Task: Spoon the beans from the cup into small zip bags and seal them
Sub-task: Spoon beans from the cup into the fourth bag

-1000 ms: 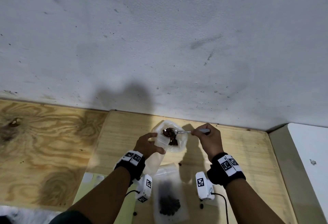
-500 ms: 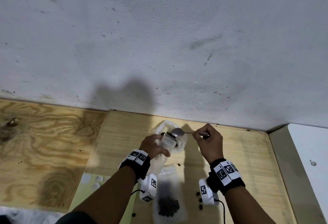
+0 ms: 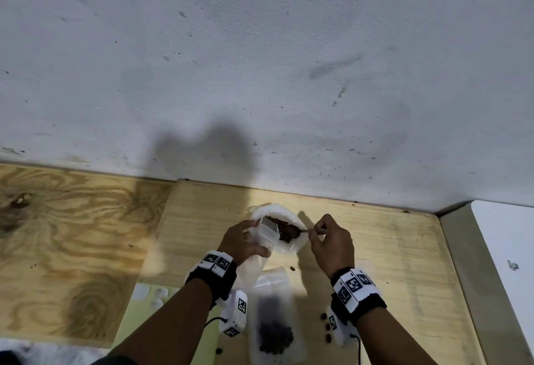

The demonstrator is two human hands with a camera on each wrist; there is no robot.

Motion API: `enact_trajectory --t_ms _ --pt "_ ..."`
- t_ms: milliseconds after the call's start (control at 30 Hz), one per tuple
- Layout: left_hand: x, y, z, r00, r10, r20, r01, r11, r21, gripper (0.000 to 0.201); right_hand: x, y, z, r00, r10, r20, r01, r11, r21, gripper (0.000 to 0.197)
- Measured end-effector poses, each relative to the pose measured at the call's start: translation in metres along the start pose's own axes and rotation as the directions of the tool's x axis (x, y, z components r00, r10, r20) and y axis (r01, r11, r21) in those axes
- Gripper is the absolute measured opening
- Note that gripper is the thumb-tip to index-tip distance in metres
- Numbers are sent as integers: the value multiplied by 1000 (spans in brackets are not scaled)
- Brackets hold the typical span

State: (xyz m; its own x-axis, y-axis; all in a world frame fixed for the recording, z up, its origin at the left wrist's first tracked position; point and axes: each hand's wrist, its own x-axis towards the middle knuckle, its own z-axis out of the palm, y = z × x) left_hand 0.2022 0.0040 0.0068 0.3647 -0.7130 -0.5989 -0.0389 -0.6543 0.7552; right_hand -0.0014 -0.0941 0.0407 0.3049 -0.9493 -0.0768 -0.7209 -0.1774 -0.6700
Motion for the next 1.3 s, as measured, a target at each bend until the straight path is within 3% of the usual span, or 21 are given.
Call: enact_trajectory --t_ms 167,367,567,700,967,1033,1133,1233,1300 --pt "2 3 3 1000 11 14 -11 1000 -11 91 5 16 8 979 201 -22 -193 959 208 18" --pt "1 7 5 998 21 53 -20 1000 -21 87 6 20 21 889 448 99 -449 807 385 18" --pt "0 9 -5 998 -3 67 5 999 -41 95 14 22 12 821 532 205 -552 650 523 23" --pt "-1 8 -8 998 -28 63 35 992 -122 73 22 16 -7 842 489 230 -523 631 573 23" --pt "-2 5 -2 997 -57 51 63 988 -137 79 25 5 -26 895 397 203 -428 639 639 17" --pt "-2 5 0 998 -44 36 47 994 -102 85 24 1 -28 922 344 177 -375 681 629 19" --pt "-2 6 2 999 -31 26 33 996 -86 91 23 -8 -30 982 168 89 -189 807 560 22" --pt "-3 9 2 999 -36 16 37 996 -87 88 21 -17 -29 998 21 52 -42 888 457 24" --pt "-4 12 2 999 -52 12 53 993 -103 88 20 -19 -28 1000 17 -14 -9 889 457 23"
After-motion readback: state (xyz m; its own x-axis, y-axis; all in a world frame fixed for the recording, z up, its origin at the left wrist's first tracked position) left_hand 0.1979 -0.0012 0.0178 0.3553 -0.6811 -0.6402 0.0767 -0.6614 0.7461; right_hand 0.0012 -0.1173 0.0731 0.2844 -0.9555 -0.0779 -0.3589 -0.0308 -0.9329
